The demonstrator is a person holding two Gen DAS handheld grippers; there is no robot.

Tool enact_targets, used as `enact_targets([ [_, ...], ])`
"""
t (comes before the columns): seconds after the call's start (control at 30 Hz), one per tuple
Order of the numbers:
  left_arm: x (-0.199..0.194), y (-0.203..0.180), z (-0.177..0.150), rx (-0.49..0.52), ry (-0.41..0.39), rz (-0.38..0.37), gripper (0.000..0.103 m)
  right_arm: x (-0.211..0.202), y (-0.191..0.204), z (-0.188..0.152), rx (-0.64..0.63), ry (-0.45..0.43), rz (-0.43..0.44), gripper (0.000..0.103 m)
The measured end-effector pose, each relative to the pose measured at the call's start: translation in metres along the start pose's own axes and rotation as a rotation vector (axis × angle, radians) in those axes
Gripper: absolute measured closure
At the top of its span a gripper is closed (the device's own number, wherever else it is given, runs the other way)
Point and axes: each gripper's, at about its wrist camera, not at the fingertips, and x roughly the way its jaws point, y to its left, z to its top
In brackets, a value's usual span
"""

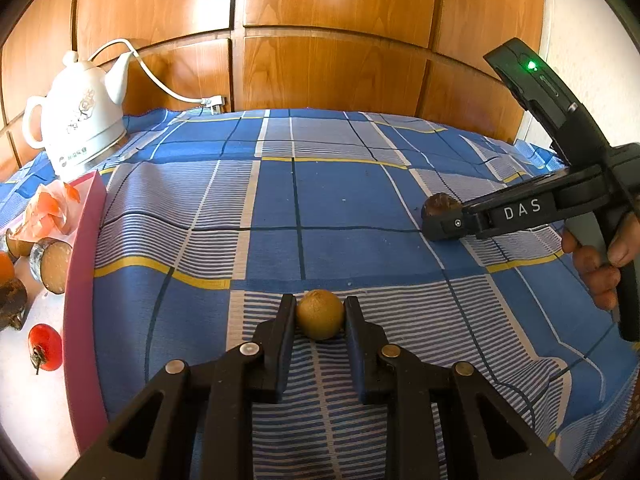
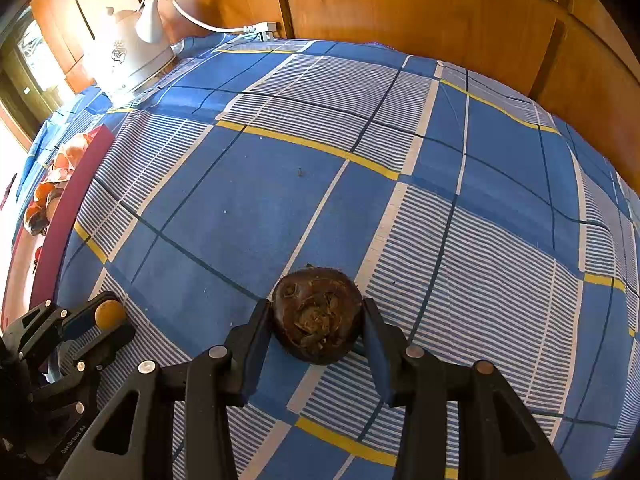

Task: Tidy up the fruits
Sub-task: 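Lift the tan fruit with left tool while right tool holds the brown piece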

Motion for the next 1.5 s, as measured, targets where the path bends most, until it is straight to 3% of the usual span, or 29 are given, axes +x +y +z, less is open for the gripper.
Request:
enact_targets([
  [0.43, 0.0, -0.004, 0.001, 0.024, 0.004, 0.025, 0.079, 0.001, -0.003, 0.002, 0.035, -0.001, 0.017, 0.057],
  [0.7, -0.001, -0.007, 0.006, 0.03, 0.039, 0.038, 0.079, 0.002, 0.007, -0.001, -0.041, -0.014, -0.035, 0.058],
  [1.1, -0.042, -0.009, 0.02, 0.016, -0.002, 0.01, 0.079, 0.002, 0.009, -0.003, -0.073, -0.017, -0.052, 0.058],
  [1.33, -0.073, 0.016, 0.031, -0.046, -0.036, 0.02, 0.079, 0.002, 0.011, -0.003, -0.087, -0.021, -0.062, 0.059],
  [1.5, -0.1, 0.067, 0.029, -0.151, -0.057, 0.069, 0.079, 0.002, 0.01, -0.002, -0.09, -0.023, -0.064, 0.059],
])
